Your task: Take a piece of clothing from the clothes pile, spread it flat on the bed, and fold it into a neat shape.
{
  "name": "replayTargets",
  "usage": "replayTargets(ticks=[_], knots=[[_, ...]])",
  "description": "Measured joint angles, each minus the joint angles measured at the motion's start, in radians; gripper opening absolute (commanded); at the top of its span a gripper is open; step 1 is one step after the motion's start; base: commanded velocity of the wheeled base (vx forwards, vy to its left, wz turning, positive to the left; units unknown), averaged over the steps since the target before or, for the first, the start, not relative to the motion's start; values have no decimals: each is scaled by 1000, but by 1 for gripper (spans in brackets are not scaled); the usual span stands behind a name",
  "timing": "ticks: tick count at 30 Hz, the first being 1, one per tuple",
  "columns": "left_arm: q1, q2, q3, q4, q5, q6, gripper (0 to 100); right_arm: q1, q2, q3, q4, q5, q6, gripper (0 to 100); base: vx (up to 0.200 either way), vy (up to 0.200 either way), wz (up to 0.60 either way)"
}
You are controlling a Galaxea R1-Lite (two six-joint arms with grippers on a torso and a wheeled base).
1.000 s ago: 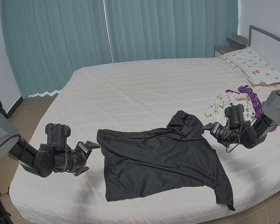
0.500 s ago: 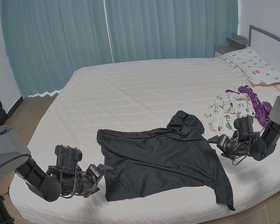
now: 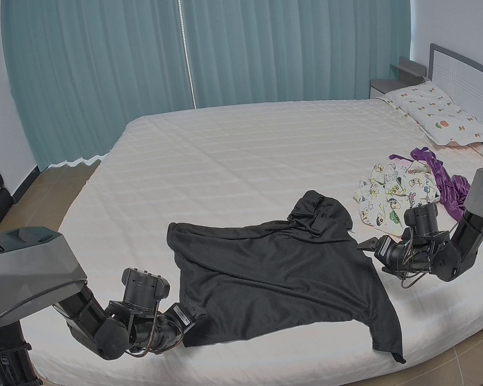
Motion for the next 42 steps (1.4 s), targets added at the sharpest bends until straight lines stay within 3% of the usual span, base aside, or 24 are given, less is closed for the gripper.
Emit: replayTargets(ticks=[6, 10, 11, 20, 25, 36, 42], knots=[[-20, 23, -15, -12, 9, 4, 100, 6, 0, 1, -1, 0, 0, 100, 0, 0, 0], [-34, 39, -19, -11, 60, 43, 100, 9, 0, 1, -1, 0, 1, 100, 0, 0, 0], [-38, 44, -19, -10, 73, 54, 0, 10, 0, 1, -1, 0, 1, 100, 0, 0, 0], [-54, 64, -4, 18, 99, 76, 0, 12, 0, 1, -2, -1, 1, 100, 0, 0, 0], [-39, 37, 3, 136, 99, 115, 0, 9, 0, 1, -1, -1, 0, 100, 0, 0, 0], [101, -90, 3, 408, 103, 302, 0, 1, 1, 0, -1, -2, 0, 100, 0, 0, 0], [168, -119, -2, 489, 148, 364, 0, -14, 17, -11, -1, -3, -15, 100, 0, 0, 0]])
